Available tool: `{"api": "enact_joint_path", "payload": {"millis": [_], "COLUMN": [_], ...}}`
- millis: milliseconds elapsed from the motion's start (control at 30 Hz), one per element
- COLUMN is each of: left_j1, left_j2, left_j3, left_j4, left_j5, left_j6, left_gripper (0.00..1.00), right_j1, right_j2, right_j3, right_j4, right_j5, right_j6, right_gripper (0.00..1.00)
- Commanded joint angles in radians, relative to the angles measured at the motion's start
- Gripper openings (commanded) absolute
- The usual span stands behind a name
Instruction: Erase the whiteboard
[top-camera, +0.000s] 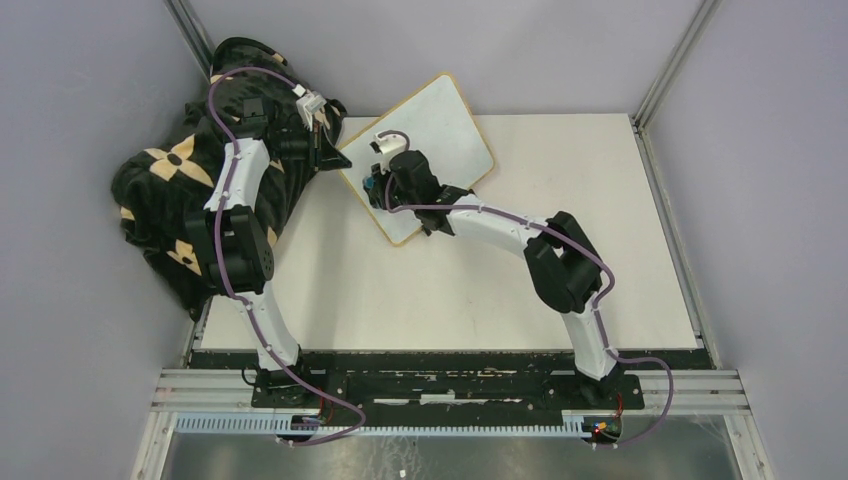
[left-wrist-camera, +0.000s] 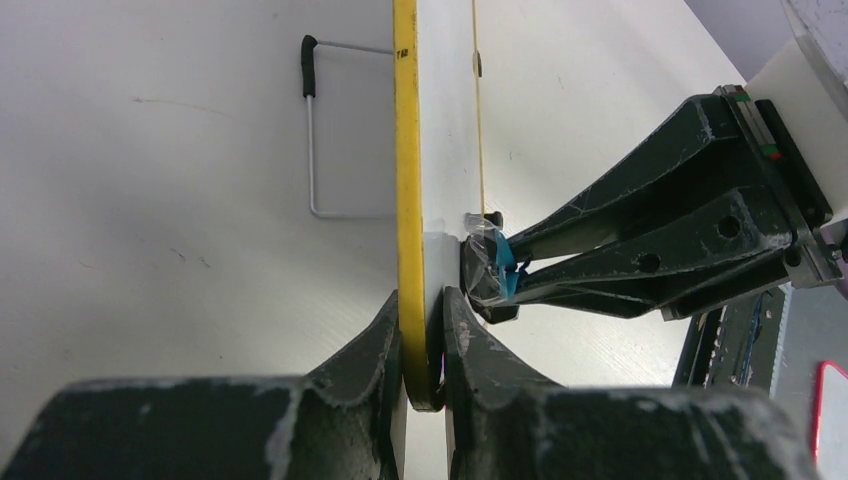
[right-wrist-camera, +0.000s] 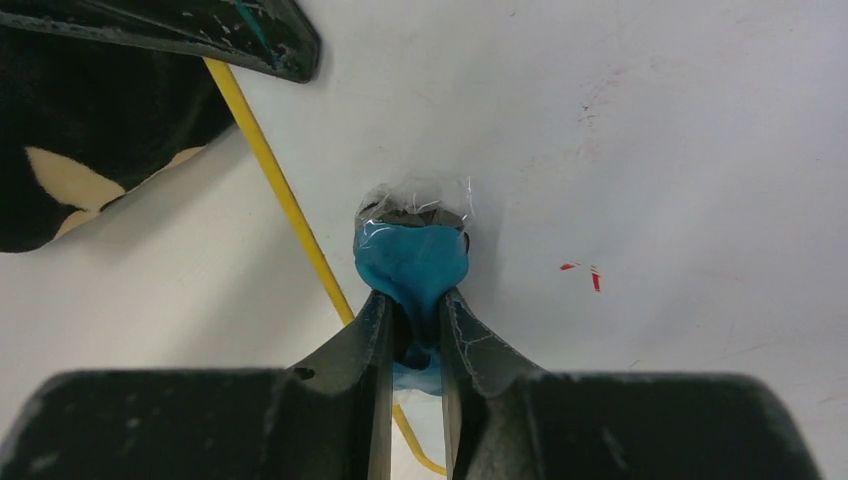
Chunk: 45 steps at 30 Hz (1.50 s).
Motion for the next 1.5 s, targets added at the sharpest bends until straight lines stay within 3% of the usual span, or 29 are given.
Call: {"api": "enact_joint_path", "payload": {"millis": [0,333,733,1033,1333,1467], "left_j1": [-0.035,-0.034,-0.034,-0.034,-0.033,-0.03], "left_j2": [-0.019,-0.023,-0.022,-0.025,-0.064,-0.11], "left_j3": [-0.029,-0.035,-0.033,-0.01,-0.01,-0.044], "left_j4": [-0.023,-0.023,-0.022,-0.023,0.025,0.09], "left_j5": [-0.061,-0.061,-0.064,-0.044,-0.08,-0.104], "left_j6": [0.067,0.071,0.067,0.049,-0.017,-0.059], "left_gripper": [0.03,0.03,0.04,0.41,0.58,0.59], "right_j1": [-0.059,-0.297,-0.324,-0.323,-0.323,-0.324], "right_j2": [-0.001,-0.069,-0.174,-0.259,-0.303,-0.327], "right_j3": [0.026,-0.124,-0.207,-0.274,-0.319,-0.35], "right_j4": [-0.005,0.02,0.047,0.047,0.055,0.06], "right_j5": [0.053,0.039,0.023,0.03,0.025,0.025], "right_j6": [-0.027,-0.002,-0.008,-0.017,-0.01,-0.003], "right_gripper": [0.0,0.01,0.01,0.01,0.01,0.01]}}
